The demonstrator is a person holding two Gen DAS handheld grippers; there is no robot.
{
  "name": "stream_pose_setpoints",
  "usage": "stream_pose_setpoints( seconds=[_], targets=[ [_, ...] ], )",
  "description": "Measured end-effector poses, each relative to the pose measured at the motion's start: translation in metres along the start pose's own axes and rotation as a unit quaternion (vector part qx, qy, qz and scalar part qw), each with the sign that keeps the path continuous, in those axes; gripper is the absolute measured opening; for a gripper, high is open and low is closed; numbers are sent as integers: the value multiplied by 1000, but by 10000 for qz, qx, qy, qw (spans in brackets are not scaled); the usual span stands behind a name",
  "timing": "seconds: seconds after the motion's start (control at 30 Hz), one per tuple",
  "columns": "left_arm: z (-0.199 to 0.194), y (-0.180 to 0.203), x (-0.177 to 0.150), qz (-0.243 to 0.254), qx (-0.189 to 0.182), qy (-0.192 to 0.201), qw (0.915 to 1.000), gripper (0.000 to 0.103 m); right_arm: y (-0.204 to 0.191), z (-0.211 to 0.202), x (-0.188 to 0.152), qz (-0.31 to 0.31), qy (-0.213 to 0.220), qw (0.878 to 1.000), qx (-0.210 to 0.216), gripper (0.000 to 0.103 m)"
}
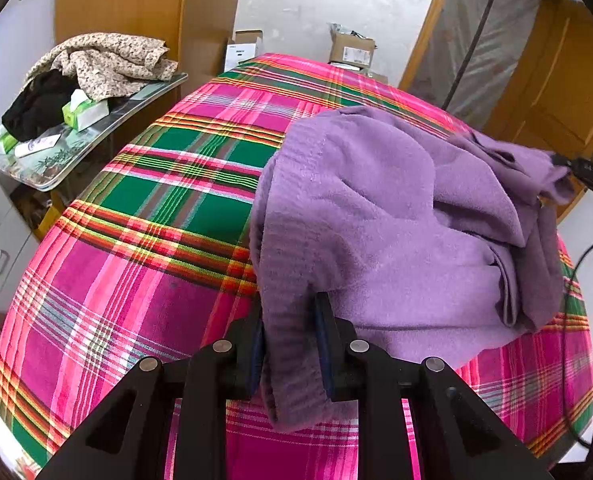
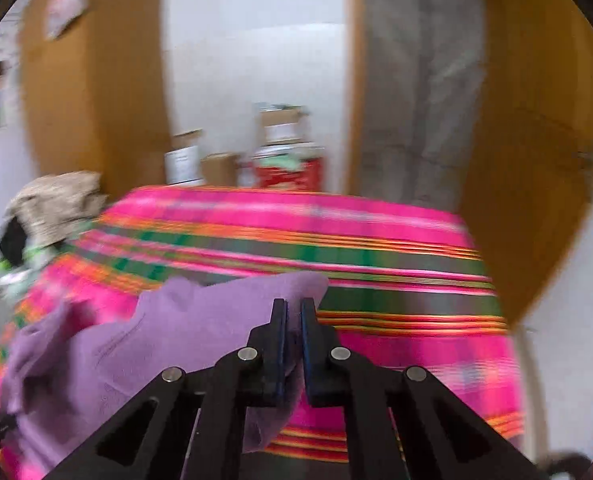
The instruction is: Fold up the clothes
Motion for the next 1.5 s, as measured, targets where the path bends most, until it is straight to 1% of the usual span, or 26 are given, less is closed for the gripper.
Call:
stream_pose_setpoints(
  seconds=[0.03, 0.07, 0.1, 0.13, 0.17, 0.2, 0.23, 0.27, 0.37, 0.47, 0.57, 0.63, 0.7, 0.77, 0.8, 0.83, 0.87, 0.9, 1.0, 1.2, 1.37, 1.5],
  targets=[
    [0, 0, 0, -5, 1, 0, 10000, 22, 6, -1, 0, 75, -21, 9999, -102, 12],
    [0, 1, 0, -13, 6, 1, 10000, 22, 7, -4, -1, 99, -4, 9999, -68, 13],
    [0, 1, 0, -15, 18, 3, 10000, 22, 4, -8, -2, 84, 59, 9999, 46, 13],
    [0, 1, 0, -17, 30, 6, 10000, 22, 1, -13, -3, 68, 123, 9998, 159, 16],
    [0, 1, 0, -22, 35, 4, 10000, 22, -6, -18, -4, 5, 190, 9993, 317, 19],
    [0, 2, 0, -28, 40, 2, 10000, 22, -16, -23, -5, -109, 260, 9982, 521, 26],
    [0, 2, 0, -33, 46, 0, 10000, 22, -28, -27, -6, -209, 263, 9963, 797, 31],
    [0, 2, 0, -39, 48, 2, 10000, 22, -42, -28, -9, -294, 192, 9927, 1150, 34],
    [-2, 2, -1, -57, 30, 9, 10000, 22, -85, -30, -19, -594, -88, 9760, 2091, 35],
    [-3, 3, -3, -62, 2, 8, 10000, 22, -142, -29, -40, -1139, -522, 9496, 2875, 37],
    [-4, 2, -4, -111, -74, -11, 9999, 22, -179, -29, -63, -1560, -791, 9277, 3299, 37],
    [-4, 0, -4, -164, -135, -23, 9998, 22, -200, -32, -76, -1816, -889, 9161, 3462, 37],
    [-4, 0, -4, -166, -187, -17, 9997, 22, -219, -31, -83, -1984, -976, 9096, 3519, 37],
    [-6, 1, -4, -116, -216, 31, 9997, 22, -229, -26, -84, -2070, -1069, 9073, 3499, 34],
    [-7, 2, -4, -88, -233, 63, 9997, 18, -233, -26, -83, -2118, -1089, 9071, 3471, 22],
    [-8, 2, -3, -61, -249, 94, 9996, 15, -236, -26, -82, -2166, -1108, 9068, 3442, 16],
    [-10, 2, -3, -64, -270, 120, 9995, 14, -238, -28, -82, -2218, -1080, 9065, 3427, 13],
    [-11, 0, -2, -79, -316, 149, 9994, 11, -240, -31, -80, -2290, -985, 9073, 3387, 2],
    [-13, -4, 0, -118, -343, 207, 9991, 11, -245, -35, -71, -2453, -735, 9122, 3198, 3],
    [-27, -12, 8, -124, -394, 432, 9982, 10, -260, -16, -34, -2667, -442, 9235, 2721, 2],
    [-43, -30, 23, -188, -183, 683, 9973, 10, -276, -15, -1, -2877, -51, 9250, 2483, 2],
    [-57, -53, 35, -312, 112, 881, 9956, 9, -289, -17, 27, -2890, 395, 9291, 2275, 2]
  ],
)
Point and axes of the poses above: each gripper's, at about its wrist camera, not at the fingertips, and z roughly the way its jaws point, y to its right, x to its top, the point moved 2 cm from there along z, roughly the way its jaws point, and after that the axes turned 1 degree about -y, right-handed, at the moved point
